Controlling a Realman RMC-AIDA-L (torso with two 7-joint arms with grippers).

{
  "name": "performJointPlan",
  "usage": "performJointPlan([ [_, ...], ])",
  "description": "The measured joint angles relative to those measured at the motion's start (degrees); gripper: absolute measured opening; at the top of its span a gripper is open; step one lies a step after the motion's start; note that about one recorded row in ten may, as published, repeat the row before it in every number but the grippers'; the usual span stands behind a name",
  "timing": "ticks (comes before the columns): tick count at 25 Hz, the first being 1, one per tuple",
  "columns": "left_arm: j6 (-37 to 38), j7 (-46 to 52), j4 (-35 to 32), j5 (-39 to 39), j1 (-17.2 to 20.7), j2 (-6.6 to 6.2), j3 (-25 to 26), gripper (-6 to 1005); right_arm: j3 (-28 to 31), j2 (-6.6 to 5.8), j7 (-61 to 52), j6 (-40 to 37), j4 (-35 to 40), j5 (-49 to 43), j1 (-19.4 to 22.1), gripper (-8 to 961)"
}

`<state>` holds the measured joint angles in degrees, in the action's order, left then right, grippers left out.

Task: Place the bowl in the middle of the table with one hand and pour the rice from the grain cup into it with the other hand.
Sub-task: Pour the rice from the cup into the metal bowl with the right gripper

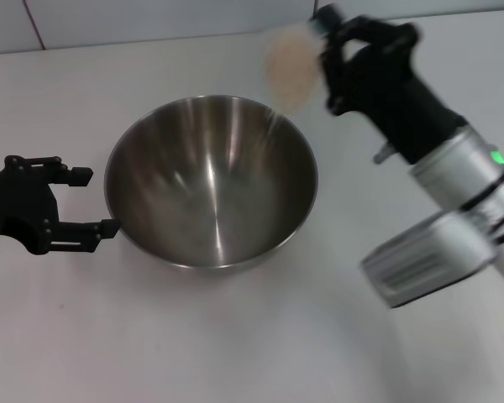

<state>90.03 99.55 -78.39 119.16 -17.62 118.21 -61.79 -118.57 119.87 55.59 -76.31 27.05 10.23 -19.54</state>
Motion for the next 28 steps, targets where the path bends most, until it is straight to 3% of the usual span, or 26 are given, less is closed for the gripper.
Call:
performJointPlan([
  [6, 0.1, 0.0, 0.0, 0.0, 0.0, 0.0, 0.0, 815, -8.1, 0.01, 26.0, 12.0, 5.6, 0.1, -0.5, 37],
  [12, 0.2, 0.0, 0.0, 0.0, -0.1, 0.0, -0.6, 815, -10.5, 0.01, 40.2, 15.7, 7.9, -0.5, -0.5, 44],
  [24, 0.2, 0.0, 0.0, 0.1, -0.4, 0.0, -0.8, 815, -11.9, 0.01, 79.4, 17.7, 8.4, -1.7, -0.3, 58],
  [28, 0.5, 0.0, 0.0, 0.1, -0.6, 0.0, -0.8, 815, -12.3, 0.01, 82.9, 16.7, 8.4, -1.6, -0.6, 62],
])
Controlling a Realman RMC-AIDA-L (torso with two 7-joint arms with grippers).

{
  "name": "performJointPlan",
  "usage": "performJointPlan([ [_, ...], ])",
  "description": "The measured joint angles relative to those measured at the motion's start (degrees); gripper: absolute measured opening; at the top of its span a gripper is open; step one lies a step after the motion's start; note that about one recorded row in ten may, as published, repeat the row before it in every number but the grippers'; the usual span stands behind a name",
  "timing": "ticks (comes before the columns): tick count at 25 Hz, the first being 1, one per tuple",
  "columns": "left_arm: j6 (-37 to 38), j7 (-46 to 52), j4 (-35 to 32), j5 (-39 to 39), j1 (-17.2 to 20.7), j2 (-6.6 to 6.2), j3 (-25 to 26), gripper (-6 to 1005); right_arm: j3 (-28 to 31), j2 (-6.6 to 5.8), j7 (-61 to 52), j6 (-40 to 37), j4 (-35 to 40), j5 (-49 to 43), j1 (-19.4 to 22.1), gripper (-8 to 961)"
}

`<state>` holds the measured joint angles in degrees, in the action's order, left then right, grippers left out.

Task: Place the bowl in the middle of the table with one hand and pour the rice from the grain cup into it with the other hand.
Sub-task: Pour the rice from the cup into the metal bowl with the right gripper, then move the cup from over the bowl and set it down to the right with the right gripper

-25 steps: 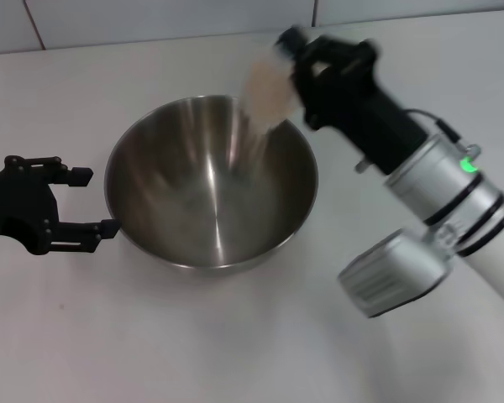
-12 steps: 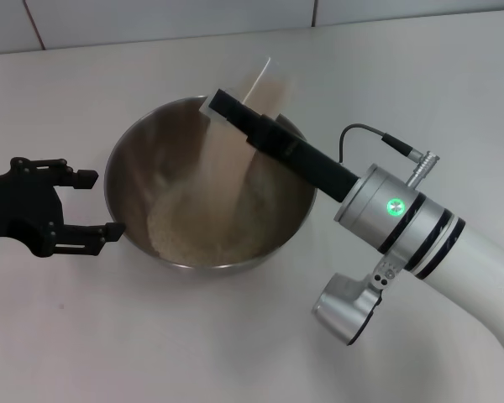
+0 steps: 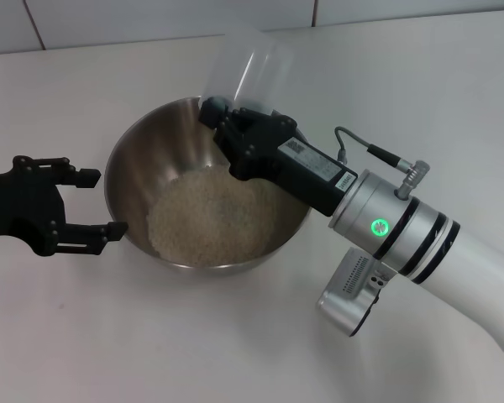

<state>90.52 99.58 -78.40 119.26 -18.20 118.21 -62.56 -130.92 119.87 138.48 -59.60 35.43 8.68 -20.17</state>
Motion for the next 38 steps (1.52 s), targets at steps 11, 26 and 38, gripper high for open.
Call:
performJointPlan([
  [11, 0.1, 0.0, 0.0, 0.0, -0.1, 0.0, 0.0, 815, -17.0, 0.0, -44.2, -12.0, 4.9, 36.3, -0.1, 75],
  [26, -0.1, -0.1, 0.5, 0.0, -0.7, 0.0, -0.8, 815, -5.9, -0.58, -134.2, -9.3, -14.0, 47.4, -0.9, 93],
  [38, -0.3, -0.1, 0.6, 0.0, -1.0, 0.1, -1.4, 815, -10.1, -0.7, -139.5, 6.9, -18.9, 43.8, -5.6, 107],
])
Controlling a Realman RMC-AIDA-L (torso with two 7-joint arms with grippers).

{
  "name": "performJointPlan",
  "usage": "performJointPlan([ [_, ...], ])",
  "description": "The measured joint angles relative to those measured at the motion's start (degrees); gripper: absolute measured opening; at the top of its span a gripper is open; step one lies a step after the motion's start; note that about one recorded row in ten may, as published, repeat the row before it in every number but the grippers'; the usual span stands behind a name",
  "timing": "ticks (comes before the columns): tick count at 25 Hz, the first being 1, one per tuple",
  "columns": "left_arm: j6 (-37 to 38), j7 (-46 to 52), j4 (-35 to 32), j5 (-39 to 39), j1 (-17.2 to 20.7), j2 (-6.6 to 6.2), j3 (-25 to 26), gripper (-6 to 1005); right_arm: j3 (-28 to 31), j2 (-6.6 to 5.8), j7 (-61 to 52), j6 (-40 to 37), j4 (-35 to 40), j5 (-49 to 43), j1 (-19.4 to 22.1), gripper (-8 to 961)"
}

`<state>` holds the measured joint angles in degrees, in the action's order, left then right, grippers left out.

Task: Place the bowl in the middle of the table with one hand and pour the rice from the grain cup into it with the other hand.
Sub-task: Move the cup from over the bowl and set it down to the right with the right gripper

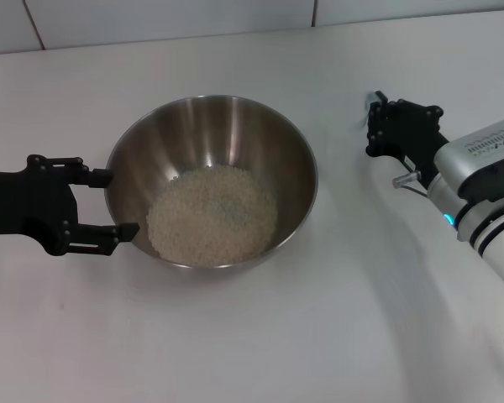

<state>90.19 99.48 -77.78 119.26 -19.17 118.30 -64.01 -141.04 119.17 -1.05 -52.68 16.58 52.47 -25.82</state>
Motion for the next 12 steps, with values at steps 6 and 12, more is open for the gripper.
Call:
performJointPlan([
  [6, 0.1, 0.0, 0.0, 0.0, -0.1, 0.0, 0.0, 815, 0.4, 0.29, -0.1, 2.4, 0.1, -0.3, 0.0, 114],
  [12, 0.2, 0.0, 0.0, 0.0, -0.1, -0.01, 0.0, 815, 0.1, 0.42, -0.1, 1.9, 0.8, -0.3, 2.7, 121],
])
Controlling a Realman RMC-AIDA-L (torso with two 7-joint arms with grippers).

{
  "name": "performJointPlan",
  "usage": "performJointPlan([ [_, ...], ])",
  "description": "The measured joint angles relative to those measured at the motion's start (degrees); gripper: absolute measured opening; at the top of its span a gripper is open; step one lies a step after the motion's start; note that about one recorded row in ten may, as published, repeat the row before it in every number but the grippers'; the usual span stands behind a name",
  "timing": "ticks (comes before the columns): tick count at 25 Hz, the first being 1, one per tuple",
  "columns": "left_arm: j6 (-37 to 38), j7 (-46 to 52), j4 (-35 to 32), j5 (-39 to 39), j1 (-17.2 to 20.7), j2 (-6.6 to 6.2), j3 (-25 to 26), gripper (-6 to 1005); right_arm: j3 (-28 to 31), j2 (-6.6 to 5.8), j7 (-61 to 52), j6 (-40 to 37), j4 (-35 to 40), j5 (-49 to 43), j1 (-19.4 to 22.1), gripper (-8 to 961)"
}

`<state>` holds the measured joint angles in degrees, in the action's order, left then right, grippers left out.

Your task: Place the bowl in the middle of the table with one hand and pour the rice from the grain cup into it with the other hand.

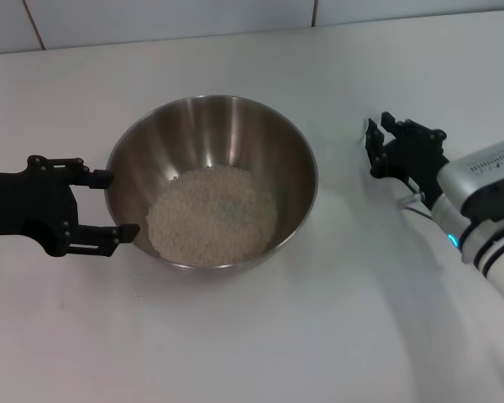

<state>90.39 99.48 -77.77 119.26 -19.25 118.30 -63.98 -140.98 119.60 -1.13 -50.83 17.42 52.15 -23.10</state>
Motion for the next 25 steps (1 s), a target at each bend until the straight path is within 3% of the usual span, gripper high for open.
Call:
performJointPlan([
  [8, 0.1, 0.0, 0.0, 0.0, 0.0, -0.09, 0.0, 815, 0.4, 0.22, 0.0, -8.0, 2.4, -1.3, 8.3, 418],
  [10, 0.2, 0.0, 0.0, 0.0, 0.0, -0.09, 0.0, 815, 1.2, 0.27, -1.1, -13.5, 2.3, -1.3, 11.5, 501],
  [11, 0.2, 0.0, 0.0, 0.0, 0.0, -0.09, 0.0, 815, 2.4, 0.29, -5.0, -22.0, 0.8, -1.3, 14.1, 542],
  [12, 0.2, 0.0, 0.0, 0.0, 0.1, -0.09, 0.0, 815, 2.4, 0.29, -5.0, -22.0, 0.8, -1.3, 14.1, 561],
  [15, 0.2, 0.0, 0.0, 0.0, 0.1, -0.09, 0.0, 815, 3.9, 0.13, -14.0, -37.0, -4.6, -1.5, 15.1, 619],
  [16, 0.2, 0.0, 0.0, 0.0, 0.2, -0.1, 0.0, 815, 3.5, -0.46, -19.6, -45.4, -9.2, -2.3, 13.6, 638],
  [17, 0.2, 0.0, 0.0, 0.0, 0.2, -0.1, 0.0, 815, 3.5, -0.46, -19.6, -45.4, -9.2, -2.3, 13.6, 658],
  [20, 0.0, 0.0, 0.0, 0.0, 0.3, -0.05, 0.0, 815, 3.1, -2.28, -25.1, -55.1, -16.8, -9.1, 8.3, 715],
  [23, -0.1, 0.0, 0.0, 0.0, 0.3, 0.0, -0.5, 815, 3.1, -4.41, -26.7, -59.7, -23.7, -19.3, 1.9, 754],
  [25, -0.2, 0.0, 0.0, 0.0, 0.2, 0.0, -0.6, 815, 3.1, -4.96, -30.4, -60.0, -29.9, -24.0, -2.8, 754],
])
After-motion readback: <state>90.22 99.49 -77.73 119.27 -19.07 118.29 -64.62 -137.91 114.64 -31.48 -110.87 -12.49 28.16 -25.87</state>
